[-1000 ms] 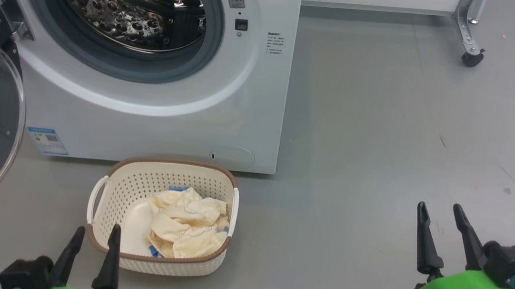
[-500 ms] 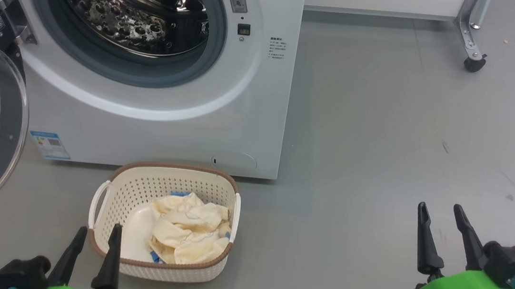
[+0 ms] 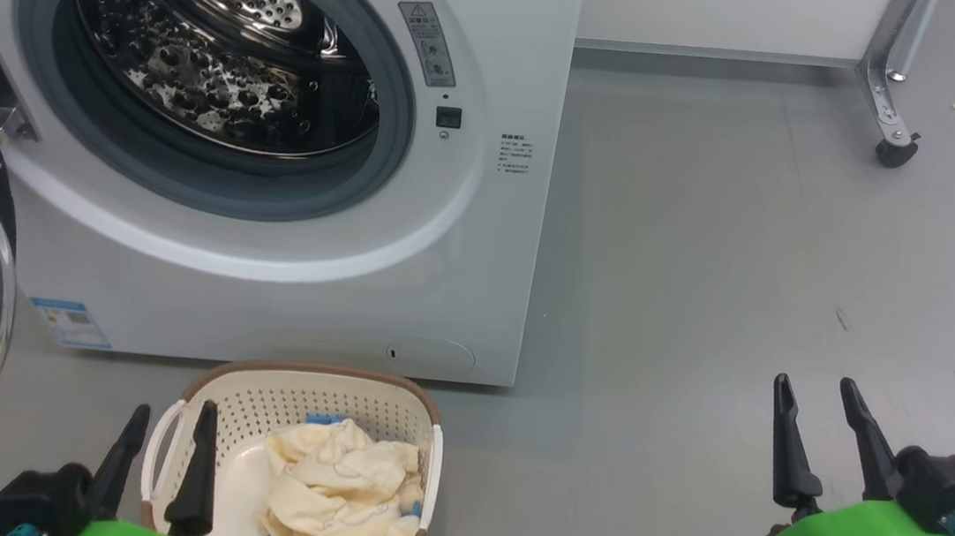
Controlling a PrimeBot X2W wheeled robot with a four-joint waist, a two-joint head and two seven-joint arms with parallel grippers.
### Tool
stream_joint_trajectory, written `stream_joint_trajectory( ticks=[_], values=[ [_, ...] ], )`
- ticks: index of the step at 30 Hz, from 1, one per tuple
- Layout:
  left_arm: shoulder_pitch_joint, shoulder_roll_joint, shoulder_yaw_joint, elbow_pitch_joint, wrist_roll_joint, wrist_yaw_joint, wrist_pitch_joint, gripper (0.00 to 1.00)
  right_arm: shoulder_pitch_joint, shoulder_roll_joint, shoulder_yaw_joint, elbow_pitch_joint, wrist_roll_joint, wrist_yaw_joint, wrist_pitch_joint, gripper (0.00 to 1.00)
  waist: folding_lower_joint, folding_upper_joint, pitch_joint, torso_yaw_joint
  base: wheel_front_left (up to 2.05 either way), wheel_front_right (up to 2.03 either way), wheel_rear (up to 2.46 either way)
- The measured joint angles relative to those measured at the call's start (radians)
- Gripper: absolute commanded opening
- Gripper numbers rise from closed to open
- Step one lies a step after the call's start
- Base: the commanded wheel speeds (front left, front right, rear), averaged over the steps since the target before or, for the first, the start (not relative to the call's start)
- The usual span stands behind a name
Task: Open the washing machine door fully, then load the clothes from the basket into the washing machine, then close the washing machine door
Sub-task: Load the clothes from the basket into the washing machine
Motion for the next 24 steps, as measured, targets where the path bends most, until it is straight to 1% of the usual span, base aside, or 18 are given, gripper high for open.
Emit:
stream_joint_trajectory(
  ticks=[5,24],
  values=[
    [-0.001,0.002,-0.008,0.010,0.017,0.009,-0.001,1.00,-0.002,0.000,0.000,0.002,0.005,0.000,0.000,1.00,-0.0002,0.0000,0.000,0.003,0.51,-0.51,0.00],
    [0.000,0.003,-0.027,0.010,0.016,0.017,-0.004,1.00,-0.002,0.001,0.001,0.006,0.005,0.000,0.000,1.00,-0.0002,0.0000,-0.002,0.007,0.01,-0.01,0.00]
  ],
)
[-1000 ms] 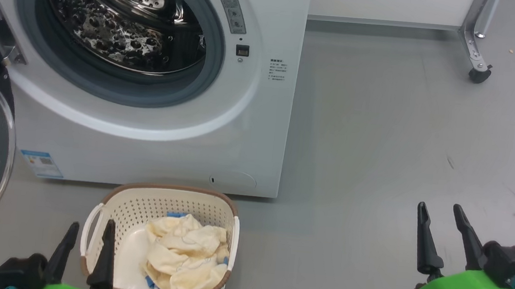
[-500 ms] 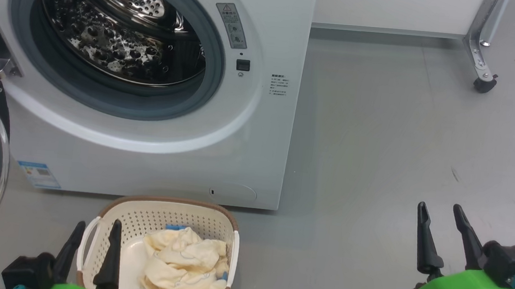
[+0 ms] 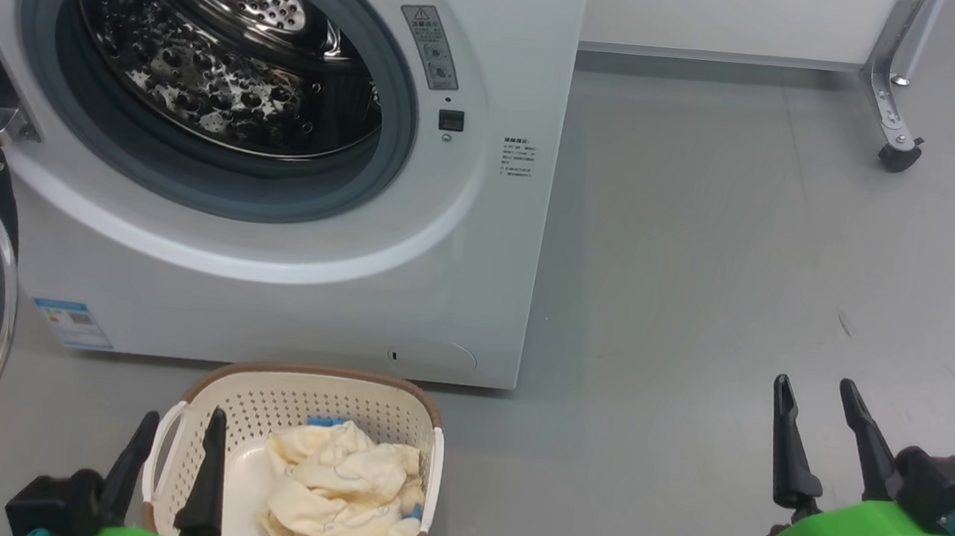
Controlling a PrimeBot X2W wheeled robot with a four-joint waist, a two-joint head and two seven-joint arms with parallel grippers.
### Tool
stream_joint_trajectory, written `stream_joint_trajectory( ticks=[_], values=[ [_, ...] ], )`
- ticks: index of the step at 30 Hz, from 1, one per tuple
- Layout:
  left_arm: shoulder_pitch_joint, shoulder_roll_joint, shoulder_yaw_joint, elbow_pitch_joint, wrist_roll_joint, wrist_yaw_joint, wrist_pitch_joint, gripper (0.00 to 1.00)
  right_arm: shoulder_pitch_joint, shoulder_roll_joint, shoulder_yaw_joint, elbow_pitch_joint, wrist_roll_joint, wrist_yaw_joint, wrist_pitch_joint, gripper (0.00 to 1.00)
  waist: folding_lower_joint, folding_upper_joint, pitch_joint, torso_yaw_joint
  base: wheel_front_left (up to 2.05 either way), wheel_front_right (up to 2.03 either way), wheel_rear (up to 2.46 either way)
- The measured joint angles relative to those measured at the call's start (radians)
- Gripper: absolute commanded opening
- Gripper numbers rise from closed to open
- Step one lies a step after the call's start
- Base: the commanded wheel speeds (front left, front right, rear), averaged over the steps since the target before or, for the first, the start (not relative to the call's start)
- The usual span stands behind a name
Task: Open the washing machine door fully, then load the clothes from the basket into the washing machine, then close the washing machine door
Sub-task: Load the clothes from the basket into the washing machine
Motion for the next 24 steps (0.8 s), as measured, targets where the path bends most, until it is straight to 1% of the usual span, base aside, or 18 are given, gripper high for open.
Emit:
stream_joint_trajectory(
  ticks=[13,21,24],
  values=[
    [0.000,0.004,-0.009,-0.022,0.000,0.010,0.006,1.00,0.000,0.000,0.004,0.003,-0.002,0.000,0.000,1.00,0.0000,0.0000,0.016,-0.011,0.00,0.00,0.00],
    [-0.024,0.012,-0.037,-0.014,0.013,0.014,0.024,1.00,-0.023,0.000,0.003,-0.003,-0.019,0.000,0.000,1.00,0.0000,0.0000,0.095,-0.024,0.00,0.00,0.00],
    [-0.067,0.013,-0.046,0.005,0.016,0.002,0.031,1.00,-0.051,-0.001,0.000,-0.014,-0.019,0.000,0.000,1.00,0.0000,0.0000,0.142,-0.030,0.00,0.00,0.00]
  ],
)
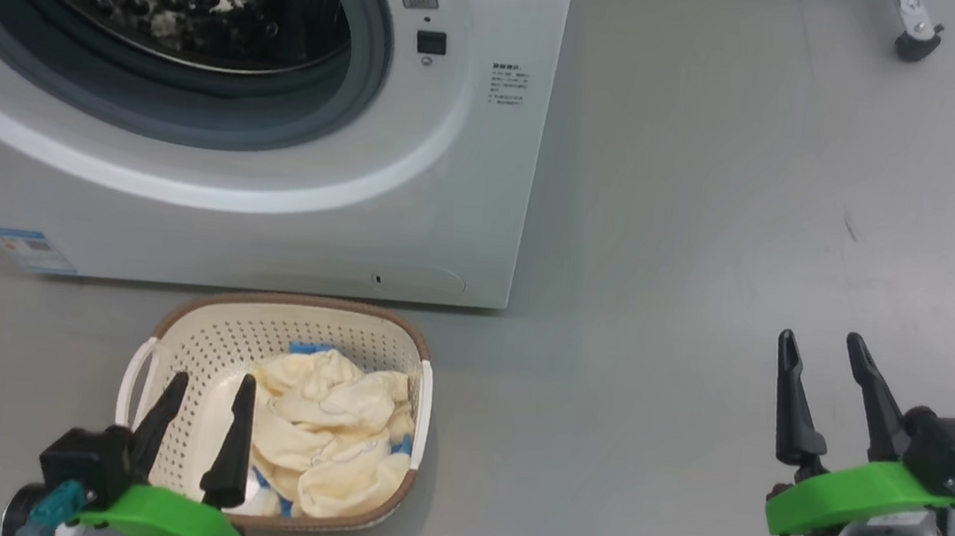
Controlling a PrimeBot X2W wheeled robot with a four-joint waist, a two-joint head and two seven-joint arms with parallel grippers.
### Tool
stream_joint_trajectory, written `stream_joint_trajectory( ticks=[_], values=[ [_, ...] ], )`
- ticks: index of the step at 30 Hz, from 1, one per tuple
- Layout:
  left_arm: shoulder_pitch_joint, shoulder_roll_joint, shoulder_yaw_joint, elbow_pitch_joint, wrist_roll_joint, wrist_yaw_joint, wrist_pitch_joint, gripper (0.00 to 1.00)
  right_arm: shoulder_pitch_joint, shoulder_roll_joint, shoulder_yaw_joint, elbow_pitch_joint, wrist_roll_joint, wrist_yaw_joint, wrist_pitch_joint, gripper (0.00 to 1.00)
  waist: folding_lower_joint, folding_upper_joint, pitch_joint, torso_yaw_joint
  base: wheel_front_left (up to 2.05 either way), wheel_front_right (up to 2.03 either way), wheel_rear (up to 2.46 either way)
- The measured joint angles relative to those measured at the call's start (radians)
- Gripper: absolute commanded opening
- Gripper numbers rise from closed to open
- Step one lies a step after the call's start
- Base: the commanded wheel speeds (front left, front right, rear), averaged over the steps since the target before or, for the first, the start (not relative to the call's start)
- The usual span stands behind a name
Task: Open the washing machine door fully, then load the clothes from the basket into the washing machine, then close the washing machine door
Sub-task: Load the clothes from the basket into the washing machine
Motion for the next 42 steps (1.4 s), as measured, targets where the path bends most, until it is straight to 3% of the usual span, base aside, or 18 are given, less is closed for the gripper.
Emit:
stream_joint_trajectory(
  ticks=[15,22,29,42],
  values=[
    [-0.398,0.028,-0.119,0.355,0.053,-0.153,0.027,1.00,-0.148,-0.040,0.008,-0.067,-0.018,0.000,0.002,1.00,0.0003,-0.0001,0.334,-0.014,0.00,0.00,0.00],
    [-0.629,0.027,-0.217,0.620,0.124,-0.180,0.035,1.00,-0.199,-0.045,0.003,-0.107,-0.027,0.000,0.006,1.00,0.0003,-0.0001,0.512,-0.018,0.00,0.00,0.00],
    [-0.782,0.016,-0.333,0.802,0.169,-0.185,0.050,1.00,-0.214,-0.045,-0.002,-0.134,-0.035,0.000,0.006,1.00,0.0002,-0.0001,0.620,-0.030,0.00,0.00,0.00],
    [-0.974,0.006,-0.541,0.972,0.148,-0.188,0.044,1.00,-0.260,-0.043,-0.001,-0.157,-0.035,0.000,0.023,1.00,0.0001,-0.0001,0.736,-0.064,0.00,0.00,0.00]
  ],
)
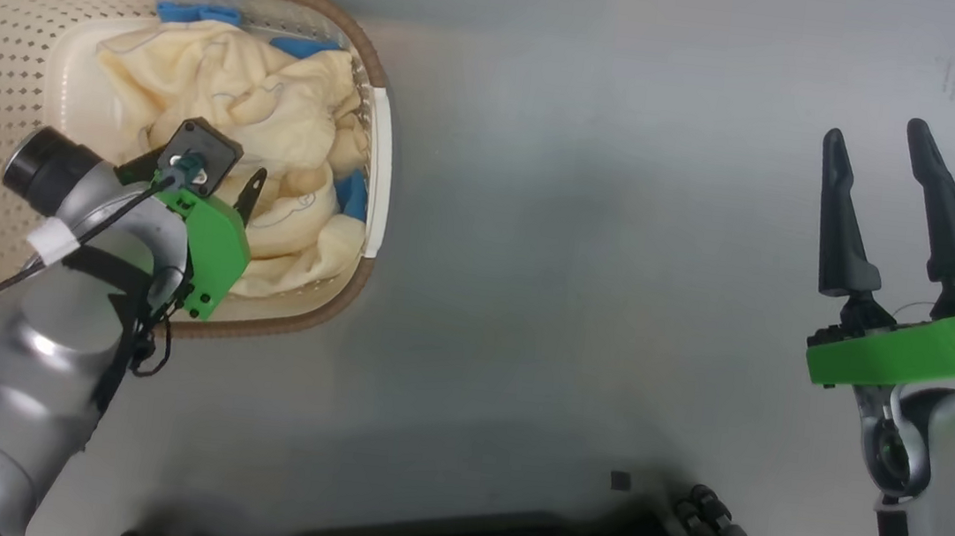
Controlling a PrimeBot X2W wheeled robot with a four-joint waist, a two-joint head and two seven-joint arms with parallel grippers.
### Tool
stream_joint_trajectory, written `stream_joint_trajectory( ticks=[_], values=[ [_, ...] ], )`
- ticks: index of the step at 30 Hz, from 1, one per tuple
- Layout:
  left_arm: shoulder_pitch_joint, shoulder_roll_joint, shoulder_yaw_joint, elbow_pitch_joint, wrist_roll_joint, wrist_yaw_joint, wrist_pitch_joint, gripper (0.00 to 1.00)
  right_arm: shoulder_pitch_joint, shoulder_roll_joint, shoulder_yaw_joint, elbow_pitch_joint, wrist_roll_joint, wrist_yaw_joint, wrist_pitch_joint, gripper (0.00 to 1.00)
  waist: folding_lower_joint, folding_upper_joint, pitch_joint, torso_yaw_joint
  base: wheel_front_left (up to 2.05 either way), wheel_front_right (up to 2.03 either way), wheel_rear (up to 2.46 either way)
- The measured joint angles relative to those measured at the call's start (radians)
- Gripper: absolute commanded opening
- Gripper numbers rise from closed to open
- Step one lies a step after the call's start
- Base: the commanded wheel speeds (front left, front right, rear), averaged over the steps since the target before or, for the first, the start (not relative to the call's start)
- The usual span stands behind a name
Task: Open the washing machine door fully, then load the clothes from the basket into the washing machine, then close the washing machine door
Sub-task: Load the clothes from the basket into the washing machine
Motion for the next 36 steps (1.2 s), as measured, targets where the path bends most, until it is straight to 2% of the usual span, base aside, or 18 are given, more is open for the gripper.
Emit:
stream_joint_trajectory(
  ticks=[3,12,21,22,23,24,30,36],
  values=[
    [-0.022,0.007,-0.059,0.021,-0.023,0.000,0.012,1.00,-0.007,0.001,0.006,0.004,0.000,0.000,0.000,1.00,-0.0001,0.0000,0.016,-0.017,0.00,0.00,0.00],
    [-0.101,0.039,-0.151,0.085,-0.108,0.000,0.095,1.00,-0.040,0.019,0.031,0.023,0.002,0.000,-0.010,1.00,0.0000,0.0001,0.061,-0.081,0.00,0.00,0.00],
    [-0.127,0.037,-0.188,0.135,-0.194,0.000,0.174,1.00,-0.040,0.032,0.048,0.034,0.002,0.000,-0.019,1.00,-0.0001,0.0001,0.080,-0.115,0.00,0.00,0.00],
    [-0.132,0.037,-0.188,0.140,-0.196,0.000,0.183,0.94,-0.040,0.033,0.049,0.034,0.002,0.000,-0.021,1.00,-0.0002,0.0001,0.081,-0.117,0.00,0.00,0.00],
    [-0.137,0.036,-0.188,0.147,-0.202,0.000,0.191,0.41,-0.040,0.033,0.050,0.034,0.002,0.000,-0.023,1.00,-0.0002,0.0001,0.082,-0.118,0.00,0.00,0.00],
    [-0.140,0.035,-0.188,0.153,-0.207,0.000,0.194,0.00,-0.040,0.033,0.050,0.034,0.002,0.000,-0.023,1.00,-0.0001,0.0001,0.083,-0.119,0.00,0.00,0.00],
    [-0.140,0.033,-0.188,0.164,-0.231,0.000,0.181,0.00,-0.043,0.037,0.050,0.039,0.002,0.000,-0.023,1.00,-0.0001,0.0000,0.083,-0.113,0.00,0.00,0.00],
    [-0.138,0.033,-0.186,0.171,-0.246,0.001,0.111,0.00,-0.087,0.037,0.052,0.057,0.011,0.000,-0.023,1.00,0.0000,0.0000,0.067,-0.101,0.00,0.00,0.00]
  ],
)
